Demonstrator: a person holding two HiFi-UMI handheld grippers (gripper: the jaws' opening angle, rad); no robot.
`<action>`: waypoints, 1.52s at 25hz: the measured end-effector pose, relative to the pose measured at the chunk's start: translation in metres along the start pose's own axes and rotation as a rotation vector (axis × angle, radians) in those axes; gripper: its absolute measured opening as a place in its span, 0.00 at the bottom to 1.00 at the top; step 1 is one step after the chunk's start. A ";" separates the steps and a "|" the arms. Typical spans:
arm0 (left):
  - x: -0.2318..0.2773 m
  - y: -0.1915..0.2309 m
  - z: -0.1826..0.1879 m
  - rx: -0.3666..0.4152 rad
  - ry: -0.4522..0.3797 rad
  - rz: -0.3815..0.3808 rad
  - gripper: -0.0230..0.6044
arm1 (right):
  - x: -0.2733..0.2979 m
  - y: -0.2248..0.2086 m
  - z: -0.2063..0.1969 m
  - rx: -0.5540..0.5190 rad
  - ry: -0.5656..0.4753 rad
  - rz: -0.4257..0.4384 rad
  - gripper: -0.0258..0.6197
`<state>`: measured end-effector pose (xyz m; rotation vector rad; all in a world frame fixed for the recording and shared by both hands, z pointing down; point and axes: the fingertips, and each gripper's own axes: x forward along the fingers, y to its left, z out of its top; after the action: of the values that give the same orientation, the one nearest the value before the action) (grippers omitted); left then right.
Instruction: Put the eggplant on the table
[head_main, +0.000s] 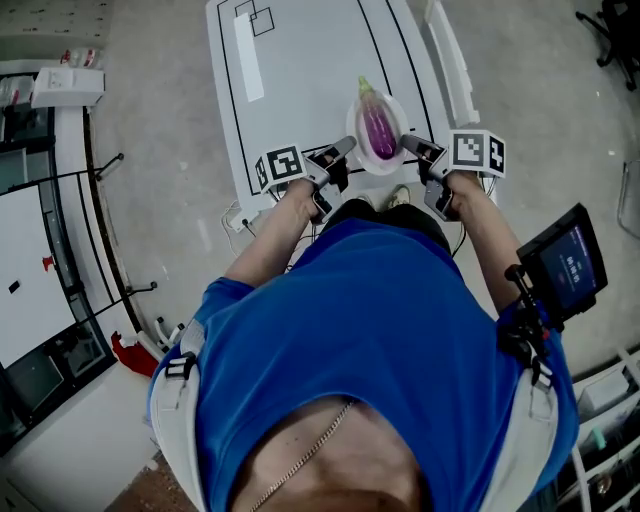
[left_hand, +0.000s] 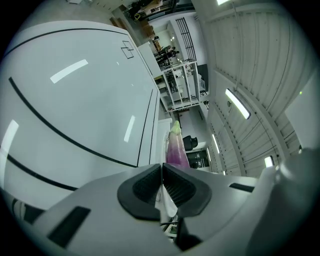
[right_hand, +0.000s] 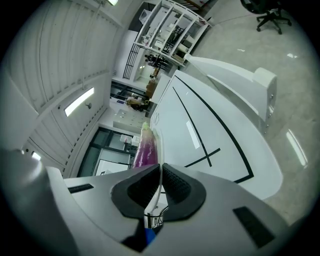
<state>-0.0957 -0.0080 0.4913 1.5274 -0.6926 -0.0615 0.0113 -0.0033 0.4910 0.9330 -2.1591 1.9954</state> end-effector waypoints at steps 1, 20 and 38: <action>-0.001 0.000 0.000 0.002 -0.004 0.002 0.07 | 0.000 0.000 -0.001 -0.001 0.004 0.002 0.07; 0.000 0.002 0.000 0.036 0.004 -0.012 0.07 | 0.004 -0.006 -0.002 -0.013 -0.022 -0.023 0.07; 0.056 0.002 0.099 0.068 0.042 -0.005 0.07 | 0.052 -0.014 0.097 -0.013 -0.046 -0.073 0.07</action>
<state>-0.0955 -0.1210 0.5038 1.5911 -0.6628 -0.0099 0.0098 -0.1121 0.5104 1.0508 -2.1254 1.9431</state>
